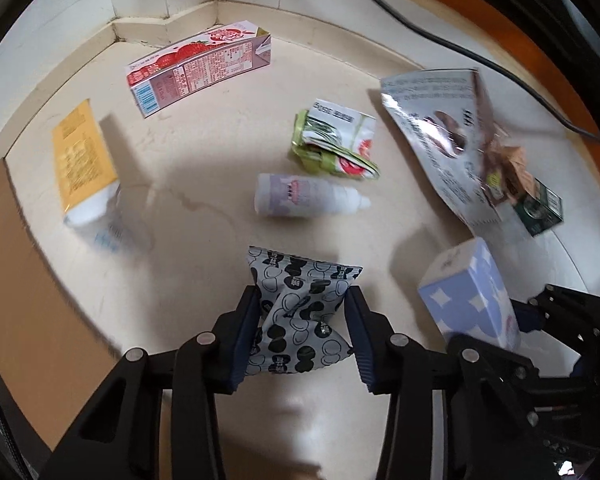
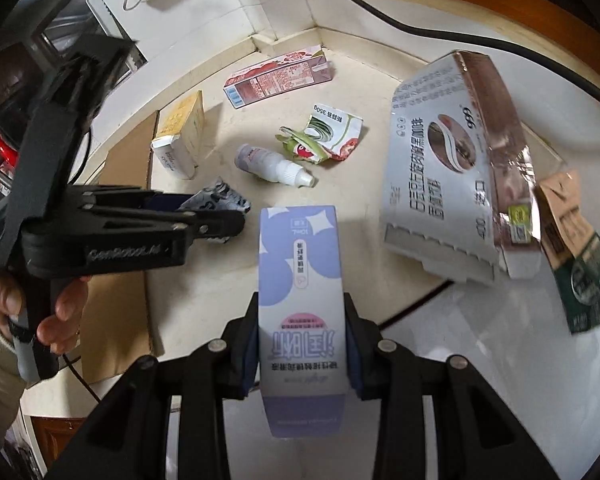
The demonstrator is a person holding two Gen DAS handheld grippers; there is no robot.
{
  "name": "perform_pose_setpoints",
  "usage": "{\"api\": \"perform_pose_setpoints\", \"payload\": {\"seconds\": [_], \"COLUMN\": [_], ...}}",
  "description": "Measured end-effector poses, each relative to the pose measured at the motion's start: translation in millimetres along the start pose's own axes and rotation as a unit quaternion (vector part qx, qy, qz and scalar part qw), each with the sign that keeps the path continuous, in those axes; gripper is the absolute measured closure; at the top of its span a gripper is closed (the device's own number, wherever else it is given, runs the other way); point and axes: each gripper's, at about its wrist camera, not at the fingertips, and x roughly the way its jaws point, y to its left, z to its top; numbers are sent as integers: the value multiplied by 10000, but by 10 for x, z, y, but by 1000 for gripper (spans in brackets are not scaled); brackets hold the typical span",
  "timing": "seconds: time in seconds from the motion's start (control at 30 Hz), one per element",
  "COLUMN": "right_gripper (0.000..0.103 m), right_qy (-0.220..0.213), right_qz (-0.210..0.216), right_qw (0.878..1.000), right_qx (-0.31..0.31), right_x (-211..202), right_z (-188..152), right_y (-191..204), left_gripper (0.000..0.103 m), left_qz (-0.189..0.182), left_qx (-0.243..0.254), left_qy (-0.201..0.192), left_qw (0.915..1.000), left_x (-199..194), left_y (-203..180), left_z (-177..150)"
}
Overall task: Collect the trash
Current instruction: 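Carry carton and patterned wrapper down over the bin and open both tools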
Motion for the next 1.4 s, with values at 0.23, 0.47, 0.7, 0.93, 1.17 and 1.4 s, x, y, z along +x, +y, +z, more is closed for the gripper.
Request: {"api": "perform_pose_setpoints", "payload": {"seconds": [0.23,0.47,0.7,0.93,1.17,1.4], "right_gripper": [68,68,68,68,68,68], "right_qy": [-174,-535,-826,-974,-934,-501], "right_qz": [-57,-200,-323,-361,-394,-637], "right_qw": [9997,9981,9954,9924,9899,9871], "right_qx": [129,242,373,663,994,1384], "right_x": [-282,-790,-1299,-1591,-1579,-1165], "right_z": [-227,-520,-1020,-1669,-2363,-2872], "right_y": [290,736,1244,1661,1899,1883], "left_gripper": [62,62,62,62,62,62], "left_qz": [-212,-455,-717,-1008,-971,-446], "left_qx": [53,325,593,776,924,1057], "left_qy": [-283,-647,-911,-1001,-1086,-1058], "left_qw": [9994,9963,9915,9868,9850,9877], "left_x": [-611,-1344,-2019,-2399,-2411,-1963], "left_y": [-96,-252,-305,-301,-295,-310], "left_z": [-470,-916,-1529,-2245,-2998,-3593]}}
